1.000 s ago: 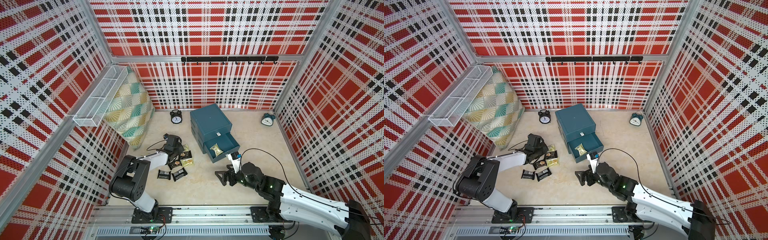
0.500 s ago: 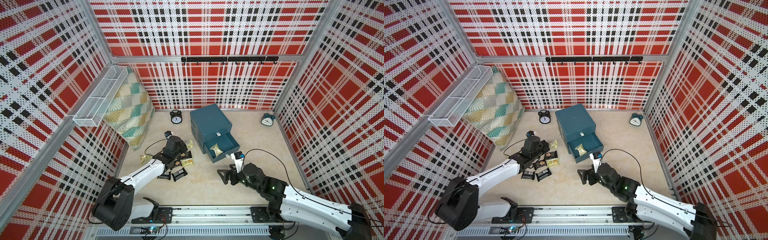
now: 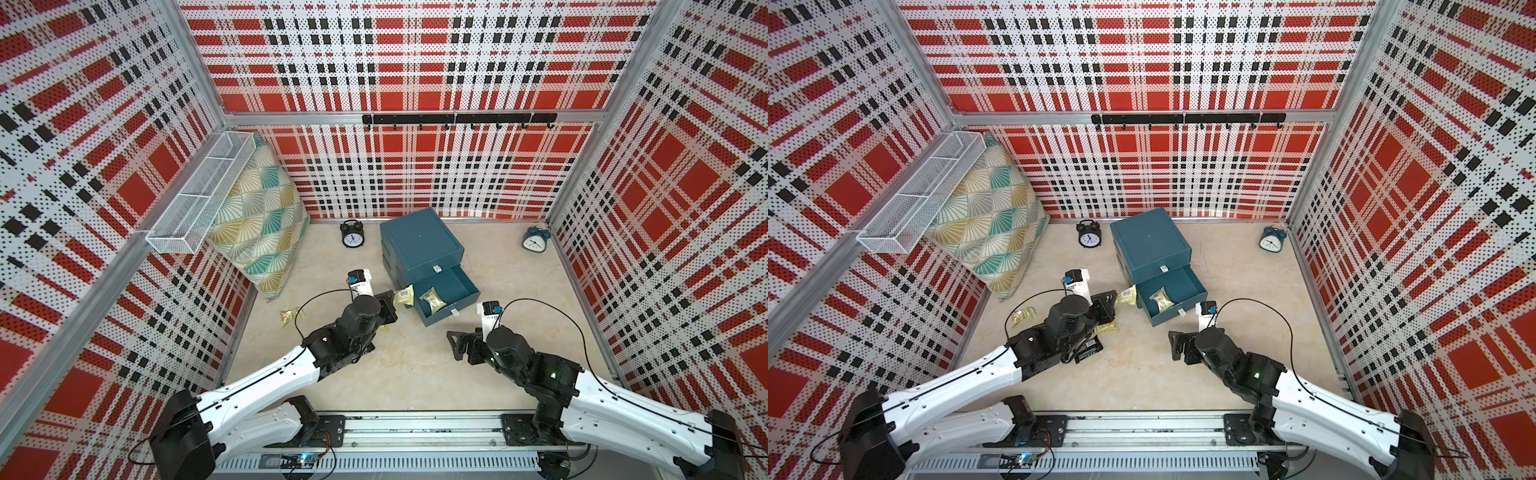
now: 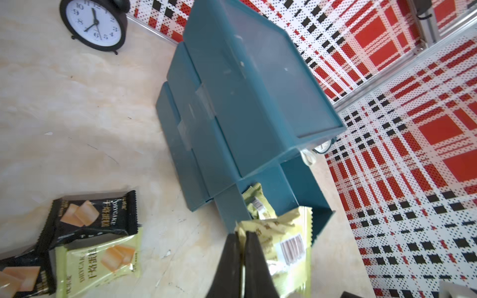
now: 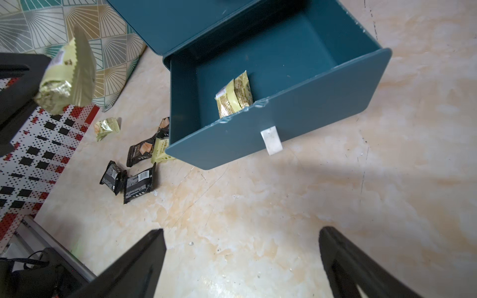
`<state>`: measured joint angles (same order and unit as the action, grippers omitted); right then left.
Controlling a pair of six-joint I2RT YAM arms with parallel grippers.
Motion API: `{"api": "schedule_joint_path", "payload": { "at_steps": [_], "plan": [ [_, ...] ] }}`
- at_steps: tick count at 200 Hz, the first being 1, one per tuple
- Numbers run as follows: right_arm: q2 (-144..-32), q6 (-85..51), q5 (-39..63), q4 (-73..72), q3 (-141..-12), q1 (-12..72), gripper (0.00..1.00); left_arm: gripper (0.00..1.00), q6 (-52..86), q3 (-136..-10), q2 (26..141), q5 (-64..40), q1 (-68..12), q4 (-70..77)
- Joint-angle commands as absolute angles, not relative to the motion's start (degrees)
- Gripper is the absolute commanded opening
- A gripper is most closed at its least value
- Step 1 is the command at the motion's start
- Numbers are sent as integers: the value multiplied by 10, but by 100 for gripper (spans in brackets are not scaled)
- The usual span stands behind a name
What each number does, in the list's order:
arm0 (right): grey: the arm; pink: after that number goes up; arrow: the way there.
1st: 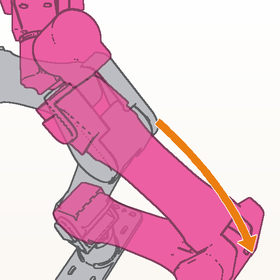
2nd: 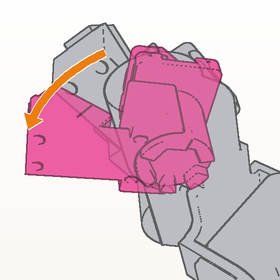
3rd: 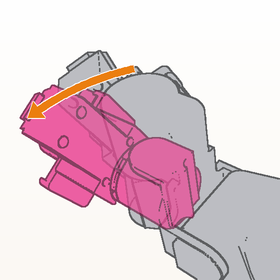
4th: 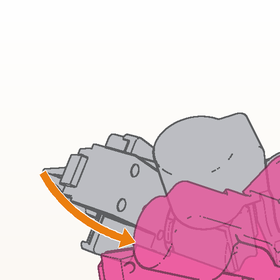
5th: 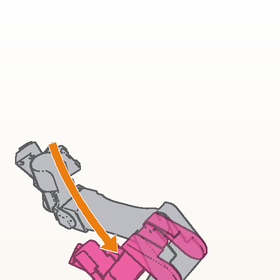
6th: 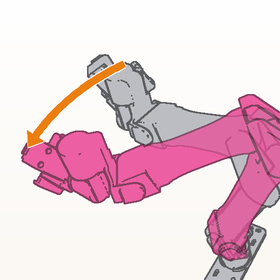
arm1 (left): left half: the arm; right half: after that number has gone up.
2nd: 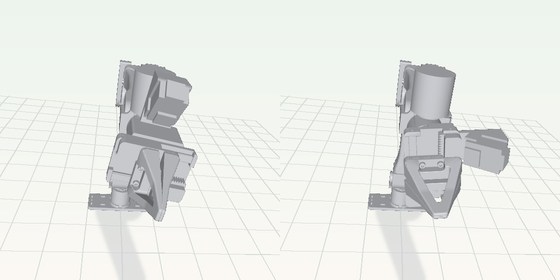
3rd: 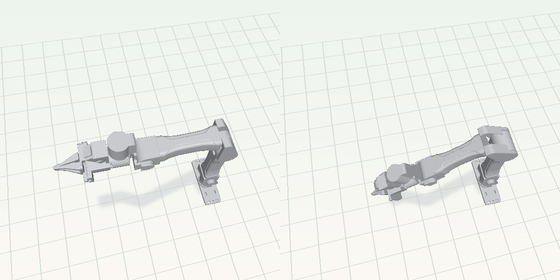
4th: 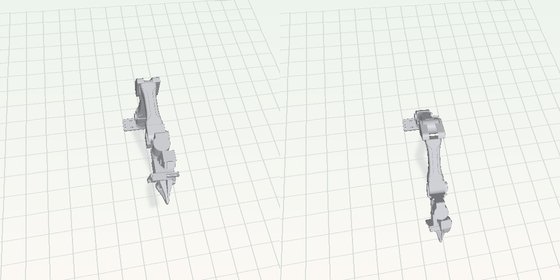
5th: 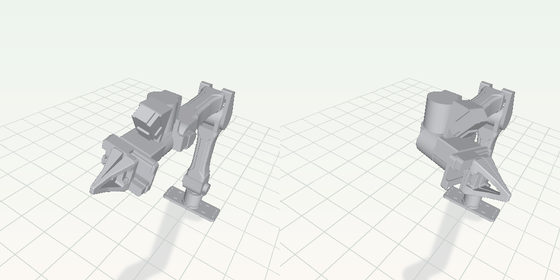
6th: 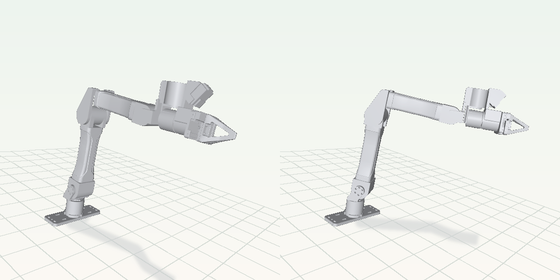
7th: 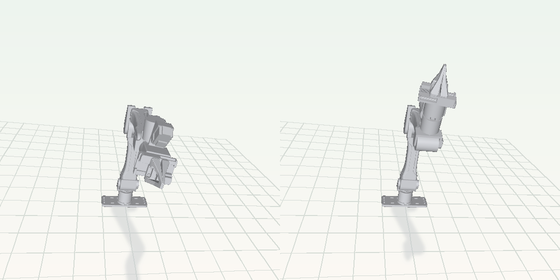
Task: Place the cookies into the drawer by color
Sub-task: Place the cookie in the drawer.
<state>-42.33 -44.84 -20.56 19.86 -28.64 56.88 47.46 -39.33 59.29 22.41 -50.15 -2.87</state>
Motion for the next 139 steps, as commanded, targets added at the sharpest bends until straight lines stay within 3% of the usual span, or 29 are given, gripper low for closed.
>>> {"api": "schedule_joint_path", "payload": {
  "at_steps": [1,40,139],
  "plan": [
    [-399,-457,-223,216,-301,569,100,0,461,-426,590,263,-539,-32],
    [-367,-452,-254,231,-302,569,100,0,431,-451,626,275,-580,-5],
    [-377,-449,-282,247,-289,569,100,0,401,-560,815,303,-581,-28]
  ]
}}
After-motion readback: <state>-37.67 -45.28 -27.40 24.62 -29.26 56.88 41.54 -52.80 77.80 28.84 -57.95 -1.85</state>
